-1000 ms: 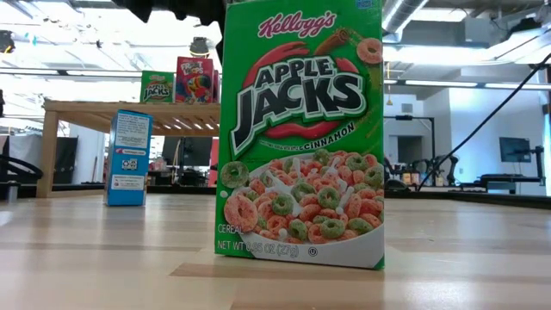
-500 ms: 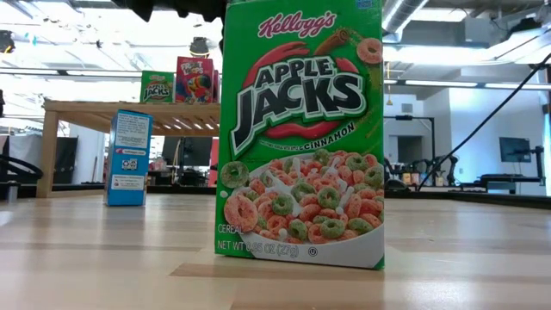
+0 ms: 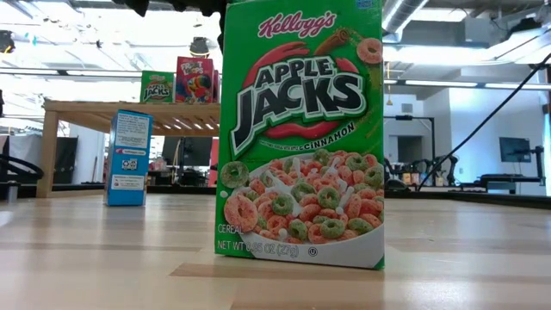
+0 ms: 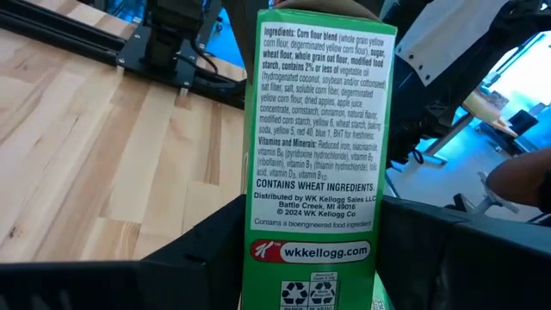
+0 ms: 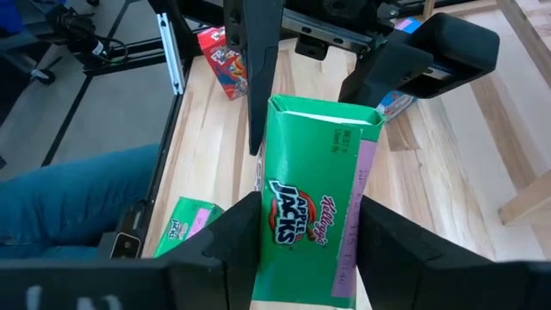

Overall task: Stack cereal on shelf
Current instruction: Put the right green cereal box on the shelf aligned with the other green cereal box

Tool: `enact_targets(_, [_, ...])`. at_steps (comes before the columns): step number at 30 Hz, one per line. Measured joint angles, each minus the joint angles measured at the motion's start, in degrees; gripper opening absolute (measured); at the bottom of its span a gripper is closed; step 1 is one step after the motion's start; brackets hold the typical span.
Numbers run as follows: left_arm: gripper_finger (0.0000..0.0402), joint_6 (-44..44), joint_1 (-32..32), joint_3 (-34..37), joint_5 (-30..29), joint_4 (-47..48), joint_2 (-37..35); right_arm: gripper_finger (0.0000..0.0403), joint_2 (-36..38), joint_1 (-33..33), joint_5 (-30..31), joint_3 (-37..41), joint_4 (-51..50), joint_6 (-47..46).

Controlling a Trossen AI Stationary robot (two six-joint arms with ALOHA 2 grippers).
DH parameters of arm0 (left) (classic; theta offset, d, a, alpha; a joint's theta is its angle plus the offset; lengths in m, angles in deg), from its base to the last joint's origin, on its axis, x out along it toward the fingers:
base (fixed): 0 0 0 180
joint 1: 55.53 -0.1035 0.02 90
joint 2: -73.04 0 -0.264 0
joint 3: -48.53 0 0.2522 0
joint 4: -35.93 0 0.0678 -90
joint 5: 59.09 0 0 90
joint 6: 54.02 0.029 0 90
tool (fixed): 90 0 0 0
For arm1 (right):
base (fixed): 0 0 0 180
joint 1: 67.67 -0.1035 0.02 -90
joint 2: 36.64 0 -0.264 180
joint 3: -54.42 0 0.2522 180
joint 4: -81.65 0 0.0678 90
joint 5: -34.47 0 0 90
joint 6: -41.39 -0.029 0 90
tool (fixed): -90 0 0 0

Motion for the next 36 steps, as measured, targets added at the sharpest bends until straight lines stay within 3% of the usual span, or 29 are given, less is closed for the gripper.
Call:
enact_targets(6, [0.019,-0.35,0.0,0.0,-0.33,0.03,0.0,0.0208,0.0,0.04,0.0,0.0,-0.48,1.71])
enact_targets(17, [0.019,-0.31,0.07,0.0,-0.68,0.56,-0.39,0.0293,0.43,0.24,1.64,0.0,-0.85,2.76])
enact_targets(26, [0.019,3.92,0.07,0.0,-1.64,5.65,-7.6,0.0297,5.93,-0.35,1.66,0.0,-0.66,1.49])
enact_targets(36, [0.019,11.99,0.14,0.0,-6.88,14.68,-19.49,0.0297,9.88,-3.67,1.66,-0.02,-0.7,1.72])
